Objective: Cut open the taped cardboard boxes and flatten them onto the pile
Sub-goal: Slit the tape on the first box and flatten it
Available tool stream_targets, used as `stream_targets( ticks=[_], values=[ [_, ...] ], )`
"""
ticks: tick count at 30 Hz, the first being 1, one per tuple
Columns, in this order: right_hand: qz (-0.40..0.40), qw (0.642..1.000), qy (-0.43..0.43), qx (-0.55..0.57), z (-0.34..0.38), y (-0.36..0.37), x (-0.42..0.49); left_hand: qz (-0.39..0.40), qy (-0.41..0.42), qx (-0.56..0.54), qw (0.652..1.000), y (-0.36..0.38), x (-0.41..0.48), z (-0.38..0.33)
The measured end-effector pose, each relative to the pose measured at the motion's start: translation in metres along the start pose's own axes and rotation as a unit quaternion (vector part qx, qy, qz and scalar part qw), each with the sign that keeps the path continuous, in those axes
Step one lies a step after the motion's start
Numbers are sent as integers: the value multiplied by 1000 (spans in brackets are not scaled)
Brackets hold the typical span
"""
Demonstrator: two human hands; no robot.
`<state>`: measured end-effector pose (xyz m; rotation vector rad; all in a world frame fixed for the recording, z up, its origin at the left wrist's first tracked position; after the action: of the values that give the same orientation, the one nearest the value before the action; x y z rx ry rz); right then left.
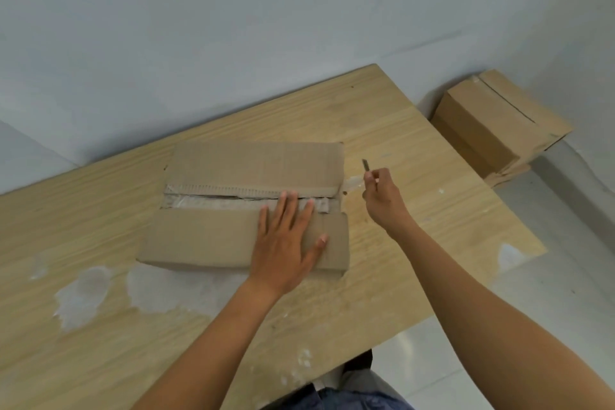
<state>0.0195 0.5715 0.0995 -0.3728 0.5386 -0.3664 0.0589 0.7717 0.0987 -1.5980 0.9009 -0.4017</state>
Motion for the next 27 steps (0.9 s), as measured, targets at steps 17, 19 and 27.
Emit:
stream_targets(
  ticks=[17,19,27],
  values=[
    [120,990,-57,-38,-1,13,-9,-36,6,1,999,2,4,-14],
    [137,987,-60,-49,0,11,-8,-39,1,-1,999,2,6,-13],
    [282,956,-68,-43,-12,19,-33,-51,-15,-15,998,2,9,-13]
  ],
)
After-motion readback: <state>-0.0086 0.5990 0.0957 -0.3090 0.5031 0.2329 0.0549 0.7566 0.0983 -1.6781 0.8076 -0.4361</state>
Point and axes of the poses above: each hand's wrist, its own x-axis towards the middle knuckle, its own y-axis out of the palm, z = x × y, the point moved 4 cm from there along x, towards the middle knuckle, and after that the axes turned 13 degrees about z, right-handed, at the moved point
